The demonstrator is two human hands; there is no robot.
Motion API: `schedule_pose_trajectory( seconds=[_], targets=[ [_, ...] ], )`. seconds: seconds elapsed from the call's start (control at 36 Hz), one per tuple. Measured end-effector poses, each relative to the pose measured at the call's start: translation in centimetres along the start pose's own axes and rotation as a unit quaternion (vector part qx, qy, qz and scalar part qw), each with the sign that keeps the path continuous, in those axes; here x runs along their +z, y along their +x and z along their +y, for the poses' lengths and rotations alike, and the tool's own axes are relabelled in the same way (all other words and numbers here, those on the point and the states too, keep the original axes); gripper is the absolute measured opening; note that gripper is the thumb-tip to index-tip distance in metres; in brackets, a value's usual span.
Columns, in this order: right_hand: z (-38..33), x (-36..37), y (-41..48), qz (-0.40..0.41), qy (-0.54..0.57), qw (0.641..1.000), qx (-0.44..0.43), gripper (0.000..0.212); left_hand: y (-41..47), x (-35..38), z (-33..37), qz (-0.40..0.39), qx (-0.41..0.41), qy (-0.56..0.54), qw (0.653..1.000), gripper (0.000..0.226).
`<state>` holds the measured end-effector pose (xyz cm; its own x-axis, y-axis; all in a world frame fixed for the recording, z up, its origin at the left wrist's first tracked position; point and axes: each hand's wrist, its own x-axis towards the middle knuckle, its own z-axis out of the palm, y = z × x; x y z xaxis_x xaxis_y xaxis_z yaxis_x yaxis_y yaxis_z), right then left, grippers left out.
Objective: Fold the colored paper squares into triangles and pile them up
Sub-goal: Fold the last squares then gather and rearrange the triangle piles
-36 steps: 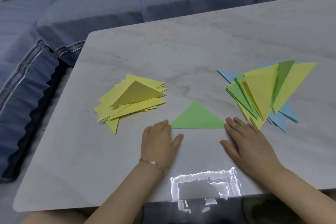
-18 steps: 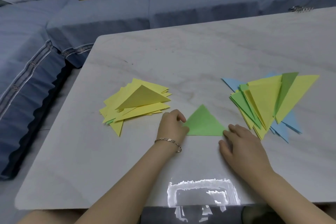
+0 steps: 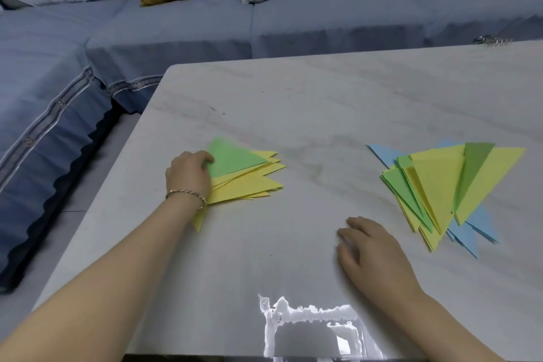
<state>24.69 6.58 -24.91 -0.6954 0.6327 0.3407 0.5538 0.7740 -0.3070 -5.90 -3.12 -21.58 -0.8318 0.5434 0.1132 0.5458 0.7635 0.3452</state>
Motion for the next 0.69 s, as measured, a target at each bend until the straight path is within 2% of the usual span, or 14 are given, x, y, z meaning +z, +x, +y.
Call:
schedule_pose_trajectory(
  seconds=[0.08, 0.14, 0.22, 0.31, 0.42, 0.58, 0.69],
  targets=[
    [-0.5, 0.3, 0.2, 0.002, -0.002, 1.0, -0.007, 0.016, 0.1, 0.9, -0.3, -0.053, 0.043, 0.07, 0.995, 0.03],
    [-0.6, 0.4, 0.3, 0.0, 0.0, 1.0, -0.008, 0.011, -0.1, 1.3, -0.1, -0.047, 0.092, 0.057, 0.993, 0.027],
    [-0.4, 0.5, 0.4, -0.01, 0.002, 1.0, 0.0, 0.023, -0.8, 2.0, 0.8, -0.089, 0.17, 0.024, 0.981, 0.039],
    [-0.2, 0.6, 0.5, -0.013, 0.005, 1.0, -0.004, 0.017, -1.8, 3.0, 1.9, -0.127, 0.123, 0.059, 0.982, 0.042],
    [0.3, 0.6, 0.4, -0.023, 0.023, 0.999, 0.01, 0.016, -2.7, 4.3, 2.5, -0.239, 0.076, 0.14, 0.958, 0.055],
    [2.3, -0.8, 0.7, -0.035, 0.052, 0.997, 0.048, 0.014, -1.4, 4.4, 1.7, -0.246, 0.07, 0.152, 0.955, 0.059],
    [4.1, -2.6, 1.4, 0.005, 0.047, 0.993, 0.104, 0.02, -0.7, 3.6, 2.1, -0.258, 0.064, 0.159, 0.951, 0.059]
  ],
)
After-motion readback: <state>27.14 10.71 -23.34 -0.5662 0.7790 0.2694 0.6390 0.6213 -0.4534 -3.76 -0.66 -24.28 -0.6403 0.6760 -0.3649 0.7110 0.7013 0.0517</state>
